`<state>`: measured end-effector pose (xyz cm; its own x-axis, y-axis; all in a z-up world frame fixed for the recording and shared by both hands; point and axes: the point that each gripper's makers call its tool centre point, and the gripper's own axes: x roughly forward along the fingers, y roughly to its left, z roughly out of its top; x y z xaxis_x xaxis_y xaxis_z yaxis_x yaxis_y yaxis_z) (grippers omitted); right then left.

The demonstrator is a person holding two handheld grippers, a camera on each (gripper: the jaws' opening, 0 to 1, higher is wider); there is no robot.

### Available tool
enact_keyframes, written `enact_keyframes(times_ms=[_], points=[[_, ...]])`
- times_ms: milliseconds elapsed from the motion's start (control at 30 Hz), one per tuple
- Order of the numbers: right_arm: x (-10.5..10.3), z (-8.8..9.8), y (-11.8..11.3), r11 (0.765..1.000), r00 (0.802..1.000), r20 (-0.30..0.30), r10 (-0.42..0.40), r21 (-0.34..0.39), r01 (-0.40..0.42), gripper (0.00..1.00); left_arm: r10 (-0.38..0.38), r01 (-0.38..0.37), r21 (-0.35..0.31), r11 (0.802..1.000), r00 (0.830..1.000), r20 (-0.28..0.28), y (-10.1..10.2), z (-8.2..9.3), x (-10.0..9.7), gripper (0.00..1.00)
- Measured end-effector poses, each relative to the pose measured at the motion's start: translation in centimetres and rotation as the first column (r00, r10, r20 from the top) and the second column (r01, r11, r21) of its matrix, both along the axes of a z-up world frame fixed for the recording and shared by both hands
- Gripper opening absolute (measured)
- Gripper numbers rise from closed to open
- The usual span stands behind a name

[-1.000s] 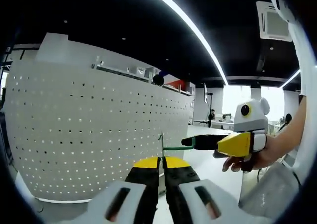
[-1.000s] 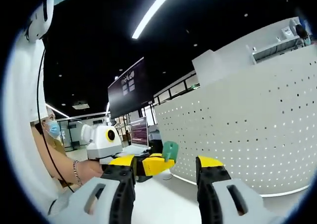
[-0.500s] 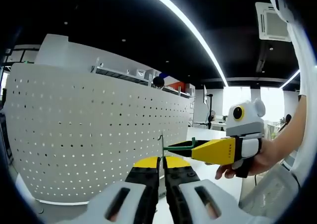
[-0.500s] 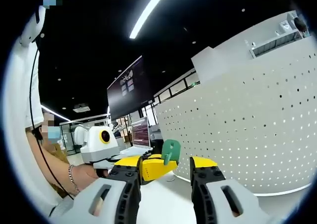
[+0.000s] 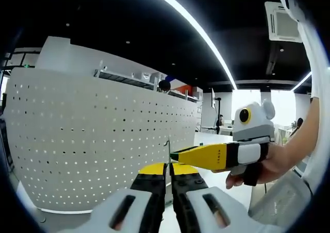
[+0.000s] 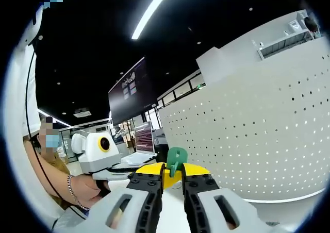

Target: Insert the hook assembly into the mounting plate slot until the hook locks in place.

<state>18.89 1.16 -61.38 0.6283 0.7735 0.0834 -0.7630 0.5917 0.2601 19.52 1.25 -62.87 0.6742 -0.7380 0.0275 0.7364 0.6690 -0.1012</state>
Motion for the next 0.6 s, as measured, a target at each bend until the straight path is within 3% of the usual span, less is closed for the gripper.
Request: enact_keyframes(times_ms=[600], points=[[0.44, -0.35, -0.12, 0.998, 0.996, -0.064, -0.059, 0.031, 0.061, 0.01, 0.026, -0.026, 0.009, 1.0, 1.0, -0.003, 0.02, -0.23, 0.07, 0.02]])
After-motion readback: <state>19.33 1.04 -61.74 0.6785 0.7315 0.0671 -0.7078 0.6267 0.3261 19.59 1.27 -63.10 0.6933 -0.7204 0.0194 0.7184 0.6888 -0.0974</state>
